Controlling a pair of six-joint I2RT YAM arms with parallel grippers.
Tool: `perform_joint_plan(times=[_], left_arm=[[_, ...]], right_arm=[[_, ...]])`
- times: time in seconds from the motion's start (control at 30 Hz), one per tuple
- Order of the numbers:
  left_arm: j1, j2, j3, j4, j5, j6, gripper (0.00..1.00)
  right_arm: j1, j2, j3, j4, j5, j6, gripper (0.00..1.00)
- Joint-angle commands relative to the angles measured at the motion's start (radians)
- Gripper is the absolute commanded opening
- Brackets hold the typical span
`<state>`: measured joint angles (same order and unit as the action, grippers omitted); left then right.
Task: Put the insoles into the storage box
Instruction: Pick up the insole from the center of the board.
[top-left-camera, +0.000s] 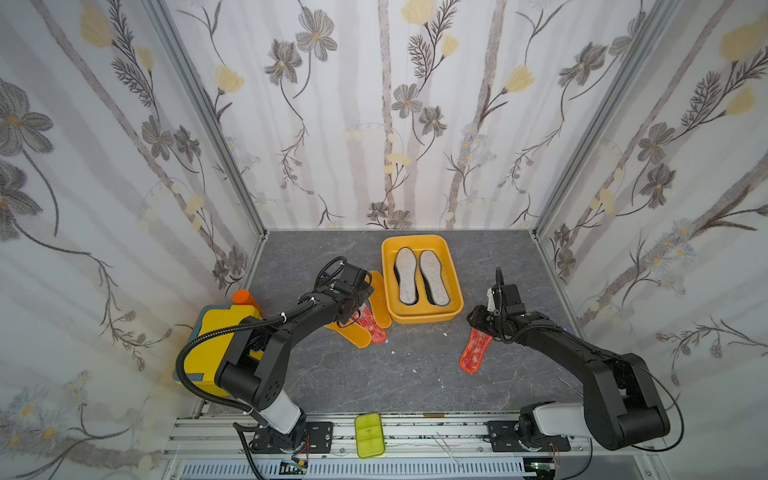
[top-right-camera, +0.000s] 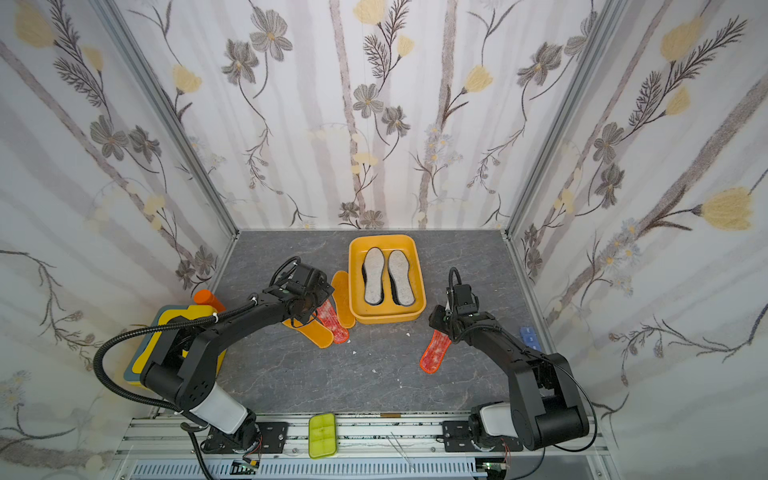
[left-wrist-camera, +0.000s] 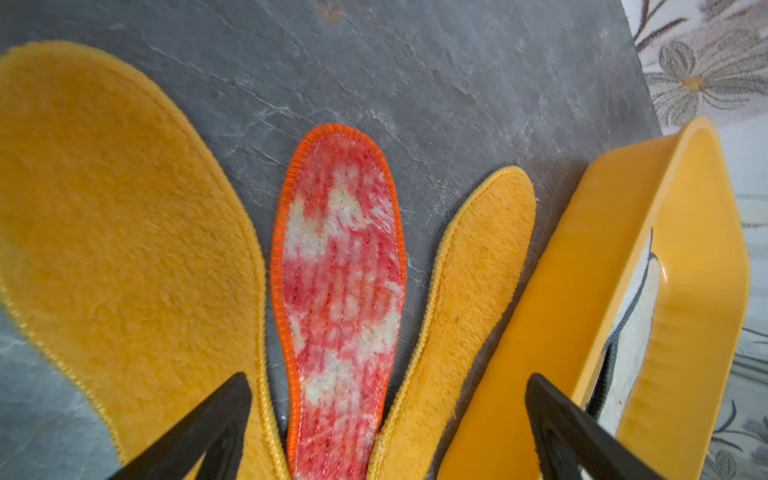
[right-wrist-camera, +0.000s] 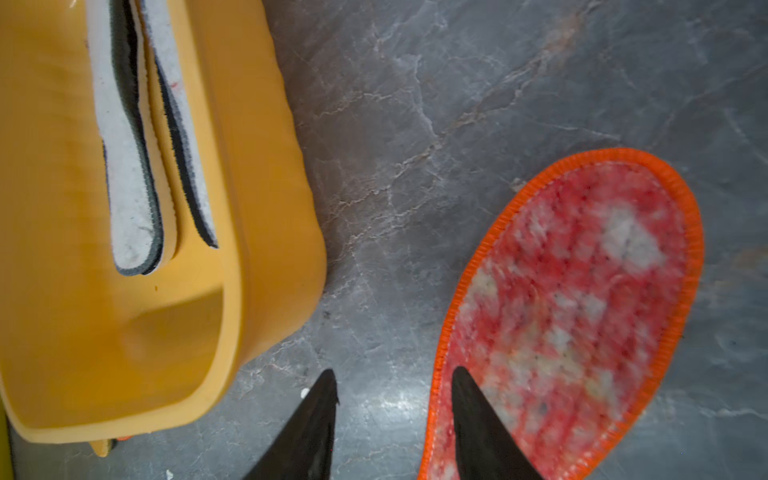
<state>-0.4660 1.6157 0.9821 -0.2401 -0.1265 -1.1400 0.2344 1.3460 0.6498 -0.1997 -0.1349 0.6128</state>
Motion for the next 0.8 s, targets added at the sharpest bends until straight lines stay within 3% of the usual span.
perform_joint_plan(times=[0.0, 0.1, 0.2, 0.47, 0.77], left_arm=[[-0.001, -0.003, -0.026, 0.088, 0.078, 0.101, 1.00], [-0.001, -0.042, -0.085, 0.206, 0.148, 0.140, 1.00], [0.000, -0.109, -0.144, 0.271, 0.148, 0.152, 1.00], [0.000, -0.237, -0.193, 0.253, 0.096, 0.233, 1.00], [-0.001, -0.216, -0.191, 0.262, 0.123, 0.237, 1.00]], right_arm=[[0.000, -0.014, -0.018, -0.046, 0.061, 0.034, 0.48], [0.000, -0.021, -0.044, -0.063, 0.065, 0.055, 0.50], [0.000, -0.043, -0.071, -0.065, 0.075, 0.075, 0.54], [0.000, -0.032, -0.079, -0.100, 0.135, 0.091, 0.56], [0.000, 0.060, -0.068, -0.079, 0.146, 0.087, 0.57]])
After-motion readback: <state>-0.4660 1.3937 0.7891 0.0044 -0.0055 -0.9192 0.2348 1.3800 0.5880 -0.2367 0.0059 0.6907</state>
